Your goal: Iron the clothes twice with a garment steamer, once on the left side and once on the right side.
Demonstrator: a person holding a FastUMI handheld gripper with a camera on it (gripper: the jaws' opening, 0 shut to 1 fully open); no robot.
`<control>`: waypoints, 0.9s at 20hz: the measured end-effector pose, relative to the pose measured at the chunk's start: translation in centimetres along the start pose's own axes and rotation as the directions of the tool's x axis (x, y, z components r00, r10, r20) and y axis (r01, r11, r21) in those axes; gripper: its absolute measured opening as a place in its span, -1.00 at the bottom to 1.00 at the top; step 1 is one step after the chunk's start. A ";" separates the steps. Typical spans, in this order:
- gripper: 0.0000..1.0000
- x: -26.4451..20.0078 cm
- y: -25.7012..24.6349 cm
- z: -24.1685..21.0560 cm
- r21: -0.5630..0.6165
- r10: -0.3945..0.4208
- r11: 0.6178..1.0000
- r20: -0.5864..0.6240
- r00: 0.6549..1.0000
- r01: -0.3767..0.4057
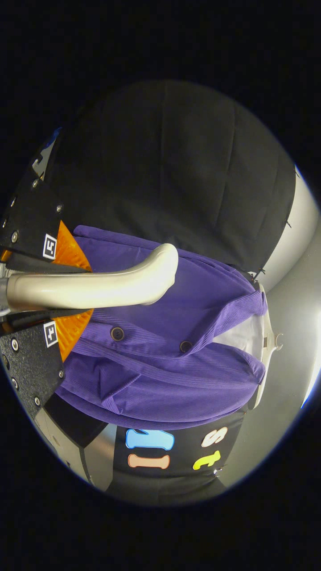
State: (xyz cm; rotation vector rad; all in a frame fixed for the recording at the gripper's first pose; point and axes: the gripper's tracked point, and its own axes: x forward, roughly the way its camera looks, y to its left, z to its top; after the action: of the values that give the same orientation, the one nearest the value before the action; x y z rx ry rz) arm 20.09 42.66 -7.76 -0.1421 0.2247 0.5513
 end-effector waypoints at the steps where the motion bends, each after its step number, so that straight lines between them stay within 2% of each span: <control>1: -0.28 -0.1 0.0 -0.4 -0.001 0.000 1.000 -0.003 1.000 0.000; 10: -0.29 -1.6 0.7 -6.1 0.007 0.010 1.000 -0.102 0.995 -0.009; 18: -0.28 -3.2 2.2 -12.5 0.030 0.042 0.999 -0.233 0.971 -0.036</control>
State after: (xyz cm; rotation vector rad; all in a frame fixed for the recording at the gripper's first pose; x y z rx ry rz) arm 14.06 40.49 -19.15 -0.1784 0.4648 0.5705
